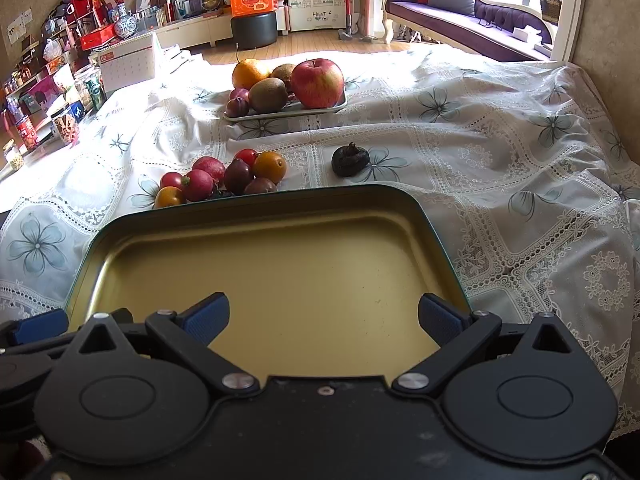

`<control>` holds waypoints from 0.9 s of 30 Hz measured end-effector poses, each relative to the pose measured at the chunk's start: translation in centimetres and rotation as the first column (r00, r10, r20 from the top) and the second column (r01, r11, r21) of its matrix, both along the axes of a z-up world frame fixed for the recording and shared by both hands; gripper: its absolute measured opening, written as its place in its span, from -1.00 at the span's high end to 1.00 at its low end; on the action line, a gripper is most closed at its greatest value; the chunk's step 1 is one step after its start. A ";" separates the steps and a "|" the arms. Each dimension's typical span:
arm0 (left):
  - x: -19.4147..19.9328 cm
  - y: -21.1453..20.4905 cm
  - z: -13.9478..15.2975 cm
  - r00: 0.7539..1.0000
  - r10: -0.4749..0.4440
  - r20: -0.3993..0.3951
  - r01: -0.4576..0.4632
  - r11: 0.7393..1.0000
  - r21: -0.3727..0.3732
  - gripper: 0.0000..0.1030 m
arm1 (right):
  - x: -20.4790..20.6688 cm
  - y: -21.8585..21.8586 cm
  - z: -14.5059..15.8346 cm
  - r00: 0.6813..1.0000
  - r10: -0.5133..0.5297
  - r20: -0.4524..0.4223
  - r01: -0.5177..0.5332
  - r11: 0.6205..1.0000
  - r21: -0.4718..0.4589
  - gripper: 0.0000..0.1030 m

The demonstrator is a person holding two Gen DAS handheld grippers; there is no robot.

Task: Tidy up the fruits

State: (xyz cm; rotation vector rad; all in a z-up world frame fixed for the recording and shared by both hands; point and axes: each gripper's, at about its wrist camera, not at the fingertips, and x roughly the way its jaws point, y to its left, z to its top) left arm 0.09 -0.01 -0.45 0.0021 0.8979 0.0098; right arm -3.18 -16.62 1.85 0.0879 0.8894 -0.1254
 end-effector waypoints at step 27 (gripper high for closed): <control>-0.1 0.4 -0.3 1.000 -0.005 -0.007 0.005 1.000 -0.008 -0.18 | 0.3 -0.2 0.2 1.000 -0.005 -0.010 0.005 1.000 -0.002 -1.00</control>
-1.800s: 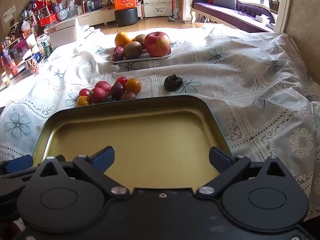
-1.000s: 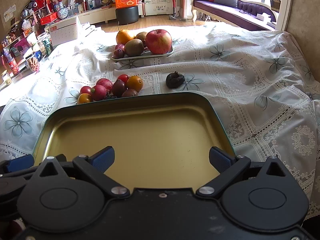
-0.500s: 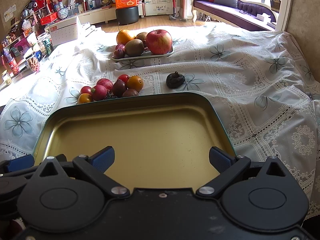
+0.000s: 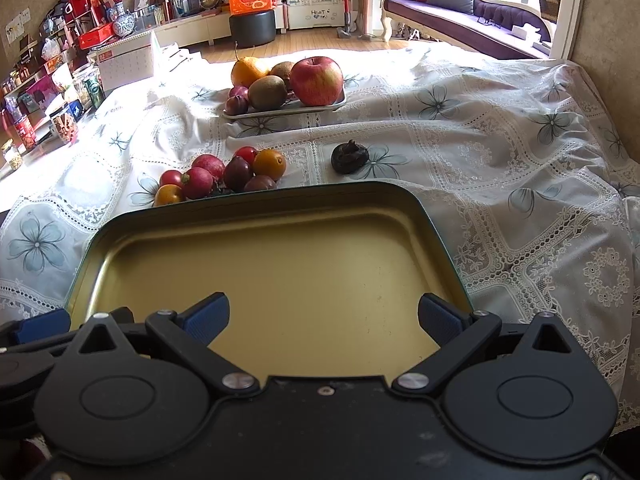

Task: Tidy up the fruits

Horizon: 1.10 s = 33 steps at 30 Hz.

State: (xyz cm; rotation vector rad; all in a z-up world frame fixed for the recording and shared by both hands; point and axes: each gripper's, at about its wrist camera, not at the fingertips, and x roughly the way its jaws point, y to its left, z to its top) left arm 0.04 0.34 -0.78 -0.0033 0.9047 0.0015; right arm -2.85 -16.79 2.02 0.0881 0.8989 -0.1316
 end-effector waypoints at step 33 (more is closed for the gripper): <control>7.4 2.0 7.6 0.990 -0.036 0.138 0.036 0.999 -0.003 -0.11 | 7.5 -1.2 5.2 0.977 0.214 -0.017 -0.215 0.974 -0.067 -1.00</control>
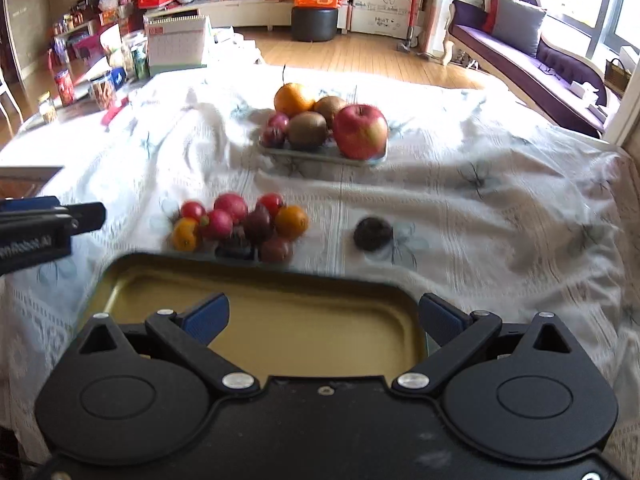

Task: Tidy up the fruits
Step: 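Close the right gripper on the dark purple fruit while the left approaches the cluster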

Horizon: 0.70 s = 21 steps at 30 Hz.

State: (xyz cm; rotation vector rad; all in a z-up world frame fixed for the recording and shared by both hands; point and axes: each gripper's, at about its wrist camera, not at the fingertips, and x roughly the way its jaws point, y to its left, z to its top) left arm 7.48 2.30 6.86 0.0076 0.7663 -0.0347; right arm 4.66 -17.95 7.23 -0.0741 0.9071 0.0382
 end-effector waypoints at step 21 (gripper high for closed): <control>6.4 -2.0 -6.7 0.983 -0.080 -0.166 0.086 0.996 0.027 0.02 | 10.2 -6.3 -7.0 0.958 -0.283 -0.048 0.287 0.953 0.101 -0.40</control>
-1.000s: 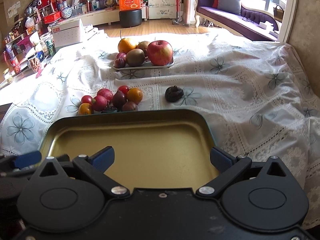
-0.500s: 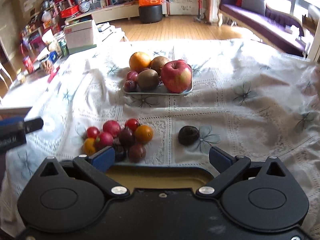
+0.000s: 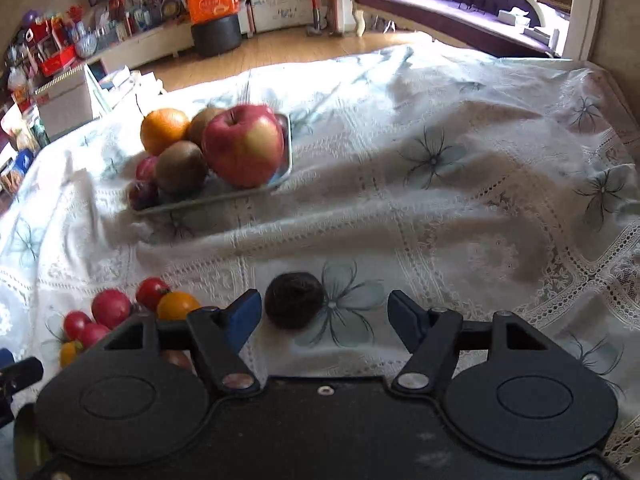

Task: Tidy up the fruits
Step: 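Close the right gripper on the dark purple fruit while the left approaches the cluster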

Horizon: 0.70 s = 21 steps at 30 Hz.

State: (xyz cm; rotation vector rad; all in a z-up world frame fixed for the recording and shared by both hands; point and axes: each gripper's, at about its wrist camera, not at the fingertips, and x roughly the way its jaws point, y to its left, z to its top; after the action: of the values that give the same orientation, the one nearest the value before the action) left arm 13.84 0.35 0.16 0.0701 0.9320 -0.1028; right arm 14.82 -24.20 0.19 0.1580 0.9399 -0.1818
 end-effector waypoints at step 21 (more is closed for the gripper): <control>0.4 0.6 -2.3 0.997 -0.015 -0.078 0.014 1.000 -0.006 0.11 | -2.7 -0.2 -0.2 0.997 0.080 -0.013 -0.078 0.991 0.112 -0.48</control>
State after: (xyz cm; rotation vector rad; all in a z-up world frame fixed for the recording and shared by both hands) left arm 14.28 0.97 -2.12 0.0679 1.0096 -0.1225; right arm 12.10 -24.41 -0.01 0.2227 0.9721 -0.0576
